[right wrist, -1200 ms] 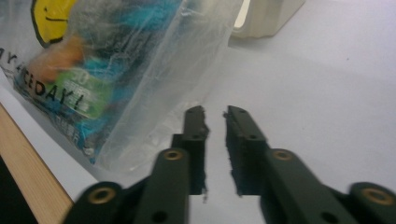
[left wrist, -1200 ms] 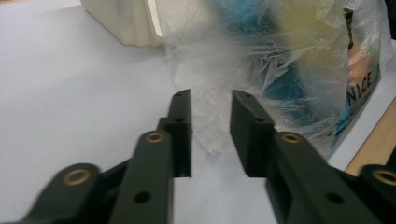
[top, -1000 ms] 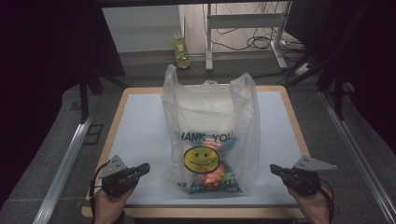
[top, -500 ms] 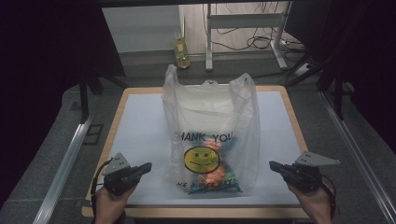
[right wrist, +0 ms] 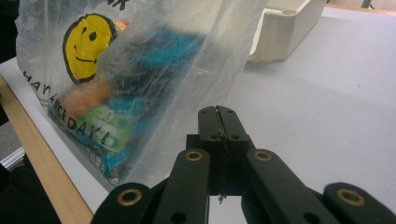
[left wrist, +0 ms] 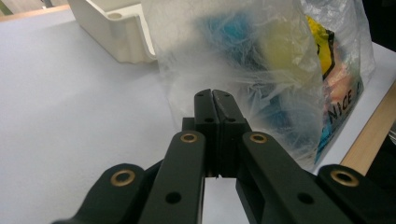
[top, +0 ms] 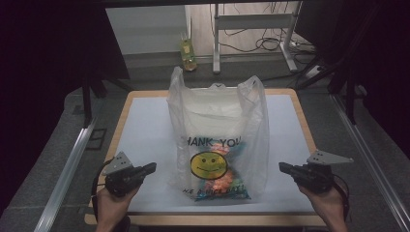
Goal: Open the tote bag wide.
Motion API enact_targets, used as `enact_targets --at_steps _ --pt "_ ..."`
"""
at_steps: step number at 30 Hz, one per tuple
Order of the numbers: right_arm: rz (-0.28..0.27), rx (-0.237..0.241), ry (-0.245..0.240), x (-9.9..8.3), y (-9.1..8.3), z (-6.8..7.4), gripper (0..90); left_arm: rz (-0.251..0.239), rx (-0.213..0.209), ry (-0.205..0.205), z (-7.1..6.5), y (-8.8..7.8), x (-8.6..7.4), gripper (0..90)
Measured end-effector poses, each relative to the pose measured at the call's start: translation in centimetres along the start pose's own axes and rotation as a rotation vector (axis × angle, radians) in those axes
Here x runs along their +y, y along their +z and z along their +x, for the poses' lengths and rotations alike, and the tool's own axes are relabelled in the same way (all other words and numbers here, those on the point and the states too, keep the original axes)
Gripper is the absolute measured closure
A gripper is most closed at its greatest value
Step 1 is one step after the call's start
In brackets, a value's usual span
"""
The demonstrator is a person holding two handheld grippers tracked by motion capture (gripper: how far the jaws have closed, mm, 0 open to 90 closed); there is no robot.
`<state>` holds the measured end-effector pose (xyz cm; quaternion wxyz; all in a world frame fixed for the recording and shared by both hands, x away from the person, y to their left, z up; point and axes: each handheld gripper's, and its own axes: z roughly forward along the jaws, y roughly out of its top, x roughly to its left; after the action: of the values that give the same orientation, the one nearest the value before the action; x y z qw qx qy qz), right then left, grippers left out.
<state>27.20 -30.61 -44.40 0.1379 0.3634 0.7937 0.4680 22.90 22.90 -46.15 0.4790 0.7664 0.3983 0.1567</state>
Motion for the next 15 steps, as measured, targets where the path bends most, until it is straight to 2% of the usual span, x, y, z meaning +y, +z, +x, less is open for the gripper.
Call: enact_targets --at_steps 7,15 --pt "0.010 -0.001 -0.007 1.2 -0.1 0.2 89.3 -0.001 -0.008 0.006 0.3 -0.1 0.9 89.2" --pt "0.018 0.001 -0.014 2.8 -0.2 0.1 89.3 -0.016 -0.057 -0.029 1.4 -0.4 2.9 89.2"
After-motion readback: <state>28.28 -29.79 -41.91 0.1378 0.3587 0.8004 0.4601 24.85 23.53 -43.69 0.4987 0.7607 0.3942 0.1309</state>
